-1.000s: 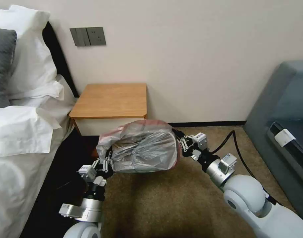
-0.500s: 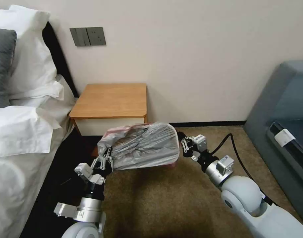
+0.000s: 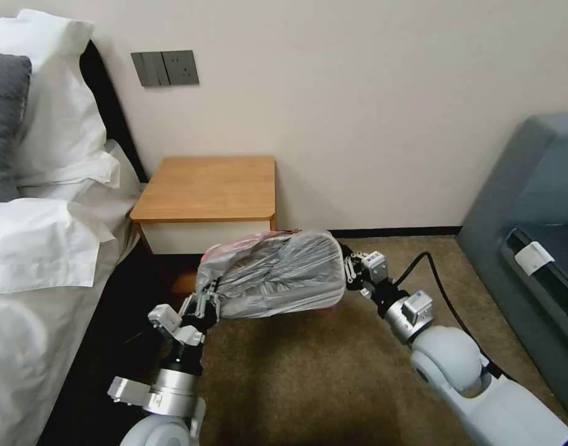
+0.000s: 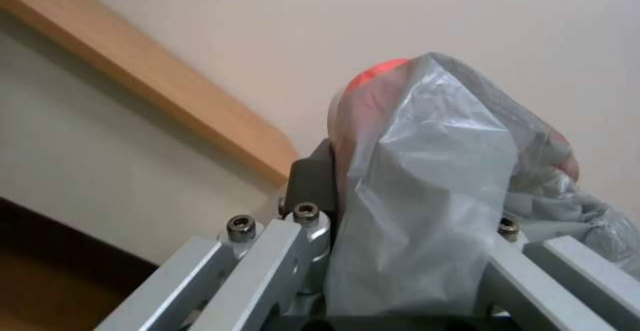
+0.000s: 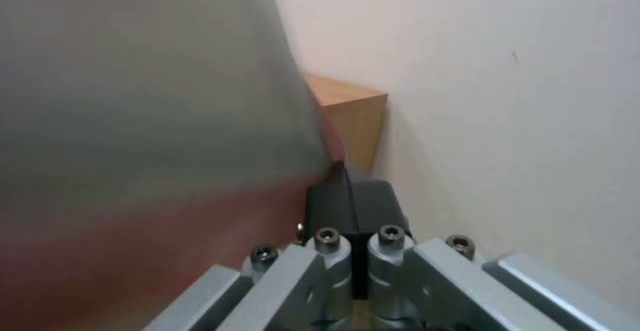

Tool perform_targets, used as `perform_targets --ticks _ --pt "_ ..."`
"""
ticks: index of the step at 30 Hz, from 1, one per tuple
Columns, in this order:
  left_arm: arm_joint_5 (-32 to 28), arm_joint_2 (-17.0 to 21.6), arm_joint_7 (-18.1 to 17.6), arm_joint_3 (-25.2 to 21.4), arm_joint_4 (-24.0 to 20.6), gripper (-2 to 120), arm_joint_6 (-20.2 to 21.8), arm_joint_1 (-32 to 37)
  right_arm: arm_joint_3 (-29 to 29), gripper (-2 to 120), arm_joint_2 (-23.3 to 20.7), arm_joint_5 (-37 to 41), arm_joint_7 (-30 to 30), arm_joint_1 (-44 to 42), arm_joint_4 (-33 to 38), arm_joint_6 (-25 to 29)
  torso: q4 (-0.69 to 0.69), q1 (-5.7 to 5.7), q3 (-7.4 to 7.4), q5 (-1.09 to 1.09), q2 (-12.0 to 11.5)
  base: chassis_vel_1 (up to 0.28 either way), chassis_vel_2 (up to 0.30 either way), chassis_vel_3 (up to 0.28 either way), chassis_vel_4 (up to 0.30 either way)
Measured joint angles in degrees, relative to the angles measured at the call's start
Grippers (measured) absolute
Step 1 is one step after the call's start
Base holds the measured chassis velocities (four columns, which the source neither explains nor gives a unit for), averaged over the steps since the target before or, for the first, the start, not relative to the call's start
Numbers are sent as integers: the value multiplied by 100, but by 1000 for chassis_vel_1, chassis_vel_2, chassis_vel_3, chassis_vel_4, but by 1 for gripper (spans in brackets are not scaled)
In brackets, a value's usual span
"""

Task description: Pick up the garbage bag from the table and place it over the trash can.

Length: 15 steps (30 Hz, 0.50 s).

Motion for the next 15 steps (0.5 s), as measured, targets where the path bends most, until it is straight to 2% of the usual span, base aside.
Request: perform_targets --ticks 7,13,15 --pt "-338 -70 -140 -2 -135 8 121 -36 -79 0 228 -346 39 -47 -117 91 0 0 0 2 0 0 0 0 0" --pt "-295 -59 -146 -7 -117 8 130 -27 -41 0 285 -498 123 -110 -165 114 0 0 0 0 0 0 0 0 0" --pt "-193 -35 -156 -28 -79 8 114 -26 10 3 282 -591 162 -207 -108 119 0 -1 -1 1 0 0 0 0 0"
